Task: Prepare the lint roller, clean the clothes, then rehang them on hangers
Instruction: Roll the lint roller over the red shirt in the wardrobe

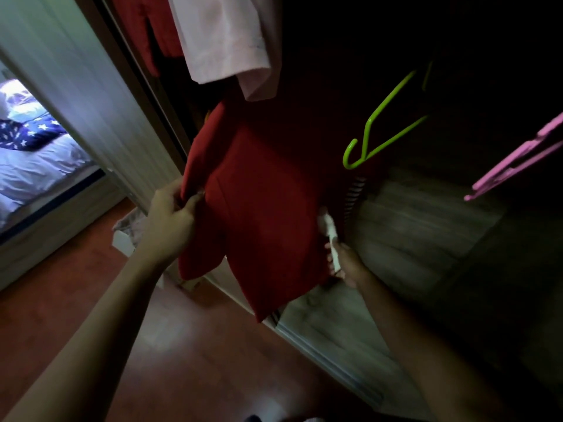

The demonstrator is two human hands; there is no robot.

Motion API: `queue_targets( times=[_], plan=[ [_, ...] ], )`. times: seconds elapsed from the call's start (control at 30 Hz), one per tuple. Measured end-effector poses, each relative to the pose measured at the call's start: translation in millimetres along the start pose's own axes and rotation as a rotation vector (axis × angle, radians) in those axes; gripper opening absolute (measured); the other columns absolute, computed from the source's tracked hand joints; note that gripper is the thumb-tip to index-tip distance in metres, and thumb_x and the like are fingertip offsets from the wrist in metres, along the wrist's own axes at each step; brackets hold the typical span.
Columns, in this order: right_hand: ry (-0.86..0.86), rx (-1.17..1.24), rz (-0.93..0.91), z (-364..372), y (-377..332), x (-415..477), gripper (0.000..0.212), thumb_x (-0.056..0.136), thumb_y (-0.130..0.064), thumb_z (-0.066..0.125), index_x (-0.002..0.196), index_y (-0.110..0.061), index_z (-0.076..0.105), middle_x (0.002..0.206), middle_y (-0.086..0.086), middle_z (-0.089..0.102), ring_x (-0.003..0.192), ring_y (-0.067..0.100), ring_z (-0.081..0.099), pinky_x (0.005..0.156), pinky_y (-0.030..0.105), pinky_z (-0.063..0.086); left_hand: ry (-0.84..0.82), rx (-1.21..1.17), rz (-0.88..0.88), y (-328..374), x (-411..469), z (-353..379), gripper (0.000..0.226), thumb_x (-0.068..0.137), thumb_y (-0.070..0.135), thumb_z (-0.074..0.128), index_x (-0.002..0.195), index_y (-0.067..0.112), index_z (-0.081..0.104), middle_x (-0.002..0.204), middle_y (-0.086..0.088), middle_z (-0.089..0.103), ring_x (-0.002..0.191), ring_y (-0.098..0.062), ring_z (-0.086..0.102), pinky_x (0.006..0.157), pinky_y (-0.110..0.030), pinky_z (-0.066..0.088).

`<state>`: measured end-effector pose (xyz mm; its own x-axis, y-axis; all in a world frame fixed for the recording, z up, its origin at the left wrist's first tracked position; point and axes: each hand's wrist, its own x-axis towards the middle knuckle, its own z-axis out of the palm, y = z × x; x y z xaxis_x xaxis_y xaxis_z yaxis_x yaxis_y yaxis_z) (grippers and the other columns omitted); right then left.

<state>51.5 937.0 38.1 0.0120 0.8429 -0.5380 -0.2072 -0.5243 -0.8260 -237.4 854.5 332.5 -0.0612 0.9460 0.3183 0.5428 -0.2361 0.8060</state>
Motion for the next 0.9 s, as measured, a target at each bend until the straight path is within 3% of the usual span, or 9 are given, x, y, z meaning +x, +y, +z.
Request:
queue_targets(
  times=[0.1, 0.23, 0.37, 0.43, 0.53, 0.63, 0.77, 0.83, 0.9],
  plan=[
    [-0.162, -0.129, 0.078, 15.3, 37.7, -21.0, 0.037, 0.105, -0.045, 0.041, 0.105, -0.012, 0.058, 0.064, 0.003, 0.050, 0.043, 0.012, 0.045, 0.038, 0.019, 0.034, 0.007, 0.000, 0.004, 2.0, -0.8, 1.4, 0.040, 0.100, 0.001, 0.048, 0.078, 0.033, 0.059, 0.068, 0.019, 0.060, 0.057, 0.008, 0.056, 0.056, -0.010, 0.042],
    [-0.351, -0.259, 0.152, 20.4, 72.3, -48.1, 0.034, 0.105, -0.040, 0.045, 0.105, -0.011, 0.061, 0.066, 0.002, 0.053, 0.049, 0.012, 0.048, 0.043, 0.022, 0.037, 0.011, -0.009, -0.005, 3.4, -1.2, 0.6, 0.031, 0.101, 0.003, 0.047, 0.082, 0.021, 0.063, 0.074, -0.008, 0.063, 0.066, -0.007, 0.056, 0.063, -0.023, 0.044],
    [-0.445, -0.351, 0.177, 19.9, 76.2, -55.6, 0.033, 0.105, -0.039, 0.047, 0.106, -0.010, 0.062, 0.065, 0.000, 0.054, 0.051, 0.011, 0.047, 0.047, 0.023, 0.037, 0.031, -0.033, 0.002, 1.2, -1.4, -1.7, 0.026, 0.096, 0.013, 0.050, 0.090, 0.033, 0.066, 0.084, -0.002, 0.066, 0.075, -0.010, 0.059, 0.070, -0.030, 0.047],
    [-0.410, -0.348, 0.178, 17.0, 68.6, -47.2, 0.032, 0.105, -0.036, 0.047, 0.106, -0.009, 0.063, 0.064, 0.001, 0.054, 0.049, 0.011, 0.048, 0.044, 0.021, 0.038, 0.028, -0.036, -0.010, -0.2, -1.5, -2.1, 0.021, 0.093, 0.019, 0.049, 0.094, 0.030, 0.067, 0.088, -0.009, 0.068, 0.078, -0.015, 0.059, 0.072, -0.034, 0.047],
    [-0.290, -0.246, 0.157, 6.9, 50.6, -25.0, 0.033, 0.104, -0.036, 0.047, 0.104, -0.008, 0.063, 0.063, 0.002, 0.054, 0.045, 0.011, 0.050, 0.040, 0.021, 0.038, 0.016, -0.010, -0.012, -3.6, -0.9, -3.3, 0.020, 0.093, 0.019, 0.049, 0.096, 0.011, 0.067, 0.090, -0.029, 0.066, 0.077, -0.022, 0.057, 0.071, -0.040, 0.047],
    [-0.074, -0.077, 0.114, -4.7, 24.0, -4.7, 0.035, 0.104, -0.041, 0.045, 0.100, -0.011, 0.062, 0.065, 0.002, 0.049, 0.047, 0.010, 0.048, 0.041, 0.021, 0.035, 0.011, 0.006, 0.003, -2.9, -2.3, -4.6, 0.017, 0.094, 0.017, 0.050, 0.092, 0.012, 0.066, 0.084, -0.019, 0.066, 0.075, -0.019, 0.058, 0.069, -0.041, 0.047],
    [0.211, 0.275, 0.047, -21.0, -12.5, 9.3, 0.032, 0.104, -0.043, 0.044, 0.091, -0.019, 0.059, 0.071, -0.002, 0.048, 0.059, 0.011, 0.045, 0.053, 0.025, 0.035, 0.001, 0.009, -0.012, -2.7, -3.4, -4.9, 0.019, 0.095, 0.020, 0.050, 0.087, 0.021, 0.067, 0.088, -0.018, 0.069, 0.079, -0.032, 0.065, 0.073, -0.049, 0.053],
    [0.246, 0.408, 0.028, -26.4, -19.5, 10.0, 0.031, 0.104, -0.044, 0.045, 0.093, -0.019, 0.059, 0.072, -0.003, 0.049, 0.062, 0.011, 0.046, 0.057, 0.026, 0.039, -0.004, 0.006, -0.021, -3.1, -3.1, -1.8, 0.018, 0.095, 0.021, 0.050, 0.085, 0.017, 0.064, 0.084, -0.023, 0.066, 0.072, -0.027, 0.060, 0.069, -0.052, 0.052],
    [0.203, 0.393, 0.021, -25.9, -15.2, 8.0, 0.031, 0.103, -0.045, 0.046, 0.096, -0.018, 0.060, 0.071, -0.003, 0.050, 0.061, 0.011, 0.047, 0.056, 0.026, 0.040, 0.000, 0.016, -0.024, -5.0, -2.1, 2.2, 0.021, 0.094, 0.022, 0.050, 0.084, 0.008, 0.062, 0.079, -0.029, 0.061, 0.068, -0.023, 0.054, 0.065, -0.054, 0.048]
  ],
)
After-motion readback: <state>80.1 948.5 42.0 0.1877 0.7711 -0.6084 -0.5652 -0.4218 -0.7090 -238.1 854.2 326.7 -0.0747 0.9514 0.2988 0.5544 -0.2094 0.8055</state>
